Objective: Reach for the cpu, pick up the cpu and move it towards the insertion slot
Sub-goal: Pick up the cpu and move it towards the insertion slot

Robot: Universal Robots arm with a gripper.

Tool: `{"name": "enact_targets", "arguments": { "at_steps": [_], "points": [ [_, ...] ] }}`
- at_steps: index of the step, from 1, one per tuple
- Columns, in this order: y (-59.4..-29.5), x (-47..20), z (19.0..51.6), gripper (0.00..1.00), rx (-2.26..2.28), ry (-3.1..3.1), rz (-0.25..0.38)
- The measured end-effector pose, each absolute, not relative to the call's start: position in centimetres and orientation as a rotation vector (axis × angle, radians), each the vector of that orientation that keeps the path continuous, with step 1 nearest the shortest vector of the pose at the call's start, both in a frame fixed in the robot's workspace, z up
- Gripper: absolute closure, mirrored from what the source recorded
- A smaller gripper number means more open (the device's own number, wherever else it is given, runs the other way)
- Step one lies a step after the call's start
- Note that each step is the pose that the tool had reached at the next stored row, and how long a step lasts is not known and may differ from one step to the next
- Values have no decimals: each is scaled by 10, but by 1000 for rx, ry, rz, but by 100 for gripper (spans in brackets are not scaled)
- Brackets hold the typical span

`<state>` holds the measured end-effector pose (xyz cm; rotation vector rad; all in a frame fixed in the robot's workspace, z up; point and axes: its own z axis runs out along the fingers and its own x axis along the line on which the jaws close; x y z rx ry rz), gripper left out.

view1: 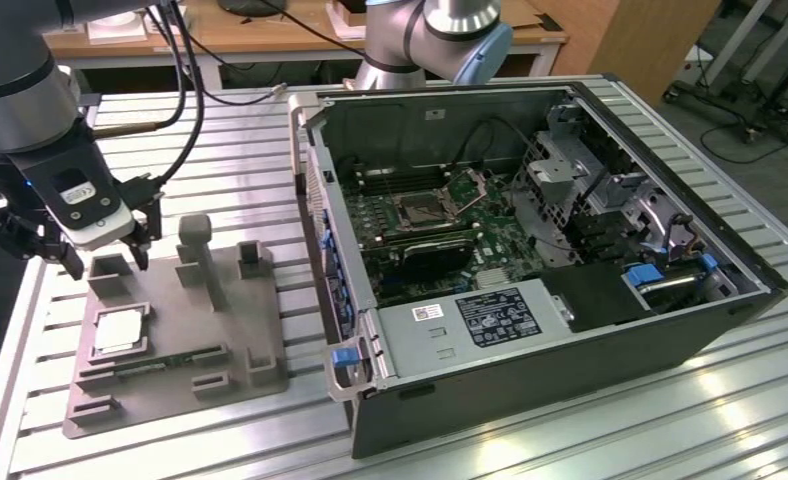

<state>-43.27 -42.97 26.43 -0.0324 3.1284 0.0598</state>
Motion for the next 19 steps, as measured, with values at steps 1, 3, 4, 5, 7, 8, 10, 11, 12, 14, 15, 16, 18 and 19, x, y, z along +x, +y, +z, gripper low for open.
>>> {"name": "enact_targets", "arguments": {
  "at_steps": [1, 3, 4, 5, 7, 8, 10, 11, 12, 14, 15, 16, 18, 19],
  "points": [
    [-430, -433, 264, 35, -33, 3128, 60],
    [-430, -433, 264, 35, -32, 3128, 60],
    [-430, -433, 263, 35, -33, 3128, 60],
    [-430, -433, 263, 35, -32, 3128, 60],
    [-430, -433, 263, 35, -32, 3128, 60],
    [-430, -433, 263, 35, -32, 3128, 60],
    [-430, -433, 262, 35, -32, 3128, 60],
    [-430, -433, 262, 35, -32, 3128, 60],
    [-430, -433, 262, 35, -32, 3129, 60],
    [-430, -433, 261, 35, -32, 3128, 60],
    [-430, -433, 261, 35, -32, 3128, 60],
    [-430, -433, 260, 35, -32, 3128, 60],
    [-430, -433, 259, 35, -32, 3129, 60],
    [-430, -433, 259, 35, -32, 3128, 60]
  ]
}}
